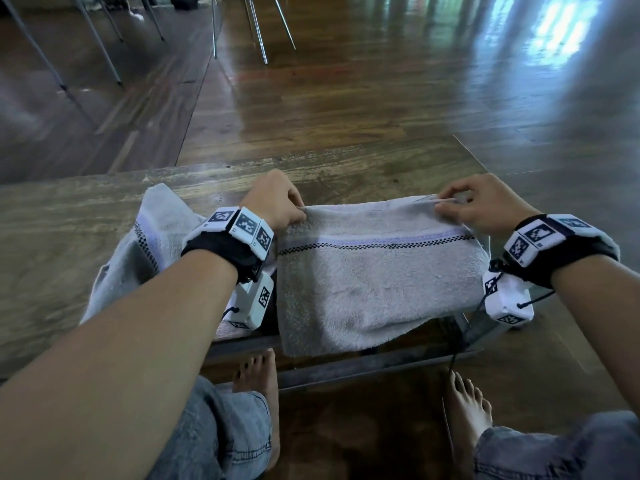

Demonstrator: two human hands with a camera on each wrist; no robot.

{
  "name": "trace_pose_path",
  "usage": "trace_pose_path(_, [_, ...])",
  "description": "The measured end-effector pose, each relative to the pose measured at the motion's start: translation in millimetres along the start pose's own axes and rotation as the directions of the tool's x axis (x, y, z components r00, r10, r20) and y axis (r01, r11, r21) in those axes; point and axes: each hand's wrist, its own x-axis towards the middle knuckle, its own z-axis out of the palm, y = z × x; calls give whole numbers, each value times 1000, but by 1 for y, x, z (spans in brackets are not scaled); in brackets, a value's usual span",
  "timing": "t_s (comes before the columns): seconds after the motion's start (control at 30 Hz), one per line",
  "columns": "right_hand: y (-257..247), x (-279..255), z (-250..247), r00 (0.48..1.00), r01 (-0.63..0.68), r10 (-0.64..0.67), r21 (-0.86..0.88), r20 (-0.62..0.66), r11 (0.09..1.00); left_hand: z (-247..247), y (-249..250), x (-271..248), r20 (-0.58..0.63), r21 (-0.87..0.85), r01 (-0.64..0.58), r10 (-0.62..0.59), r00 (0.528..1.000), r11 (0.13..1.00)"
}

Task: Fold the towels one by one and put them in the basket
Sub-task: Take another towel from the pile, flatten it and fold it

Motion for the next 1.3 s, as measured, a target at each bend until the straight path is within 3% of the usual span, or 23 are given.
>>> trace_pose_path(0.33, [-1,-4,2,997,27,-32,66,76,997,-8,-3,-17,-17,-6,62,-62,998,998])
trace_pose_path(0.5, [1,-1,4,998,37,-42,114,45,993,-7,1,-17,-6,-10,92,-92,996,996])
trace_pose_path(0.67, [3,5,9,1000,-29,29,235,2,972,-5,5,-17,4,-7,112,-112,994,994])
trace_pose_path(1.03, [4,7,3,973,41,31,302,-229,952,-4,6,-14,-41,-6,170,-170,985,985])
trace_pose_path(1.3, [8,6,7,976,41,18,266,-218,963,-3,4,-13,-43,-4,169,-169,985,986])
